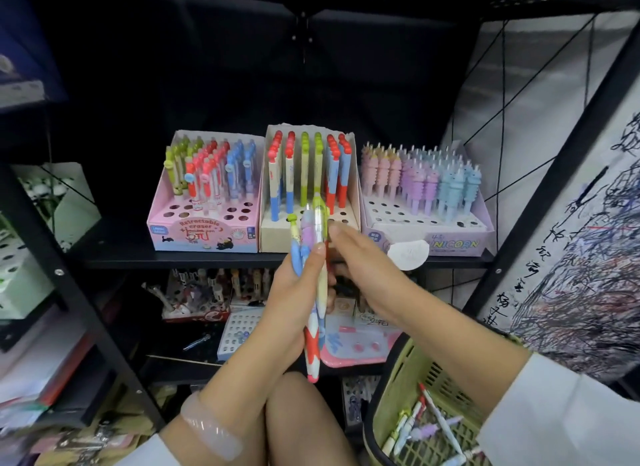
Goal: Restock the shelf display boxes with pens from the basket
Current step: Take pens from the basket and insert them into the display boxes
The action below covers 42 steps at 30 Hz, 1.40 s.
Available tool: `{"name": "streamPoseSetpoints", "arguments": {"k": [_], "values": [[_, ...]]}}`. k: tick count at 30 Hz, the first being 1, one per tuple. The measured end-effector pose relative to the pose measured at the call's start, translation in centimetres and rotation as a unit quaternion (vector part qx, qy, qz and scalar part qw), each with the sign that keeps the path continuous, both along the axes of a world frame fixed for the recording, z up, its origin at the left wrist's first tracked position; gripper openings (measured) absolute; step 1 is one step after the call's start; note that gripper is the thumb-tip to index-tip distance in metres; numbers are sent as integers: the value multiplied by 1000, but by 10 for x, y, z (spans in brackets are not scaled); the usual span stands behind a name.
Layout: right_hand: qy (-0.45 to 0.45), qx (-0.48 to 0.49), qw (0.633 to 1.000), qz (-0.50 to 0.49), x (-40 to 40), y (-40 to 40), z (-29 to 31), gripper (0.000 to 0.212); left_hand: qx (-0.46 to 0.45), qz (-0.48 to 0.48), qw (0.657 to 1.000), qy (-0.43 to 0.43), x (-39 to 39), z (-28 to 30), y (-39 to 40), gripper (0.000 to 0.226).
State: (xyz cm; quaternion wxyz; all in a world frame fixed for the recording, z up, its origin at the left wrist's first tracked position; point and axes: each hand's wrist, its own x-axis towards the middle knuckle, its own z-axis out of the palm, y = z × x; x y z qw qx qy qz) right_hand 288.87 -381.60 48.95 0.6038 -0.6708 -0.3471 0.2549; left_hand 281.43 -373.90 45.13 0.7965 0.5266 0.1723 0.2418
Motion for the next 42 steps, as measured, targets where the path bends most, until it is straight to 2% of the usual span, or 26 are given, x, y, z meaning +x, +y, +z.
{"name": "streamPoseSetpoints", "arguments": {"k": [4, 8, 11, 13, 16, 21, 26, 28, 30, 32, 38, 42], "values": [[-21, -3, 1000, 5, 12, 16, 21, 35, -45, -15, 999, -9, -5, 4, 10, 21], [-9, -16, 999, 43, 15, 30, 28, 27, -65, -31, 997, -21, -14, 5, 29, 22], [9, -6, 998, 58, 14, 45, 31, 13, -68, -33, 997, -29, -22, 6, 41, 31], [15, 12, 998, 58, 12, 58, 34, 11, -64, -5, 997, -41, -29, 5, 50, 38], [24, 45, 998, 43, 5, 81, 45, 12, -50, 53, 996, -42, -39, 4, 68, 35], [-46, 83, 995, -35, -1, 134, 82, 6, -30, 147, 989, -3, -59, 5, 110, 30], [-107, 156, 978, -82, -7, 191, 113, 14, 10, 220, 975, 23, -75, 13, 146, 36], [-187, 128, 969, -101, -5, 208, 114, 22, 7, 222, 975, 17, -81, 16, 156, 38], [-279, 62, 952, -110, -2, 220, 109, 31, 5, 217, 976, 10, -86, 16, 163, 39], [-329, 2, 939, -103, 1, 228, 99, 30, 3, 214, 977, 1, -88, 16, 167, 37], [-398, -45, 910, -103, 12, 237, 84, 10, -20, 208, 978, -11, -89, 11, 174, 31], [-414, -71, 903, -90, 14, 238, 83, 10, -19, 199, 980, -4, -86, 12, 172, 34]]}}
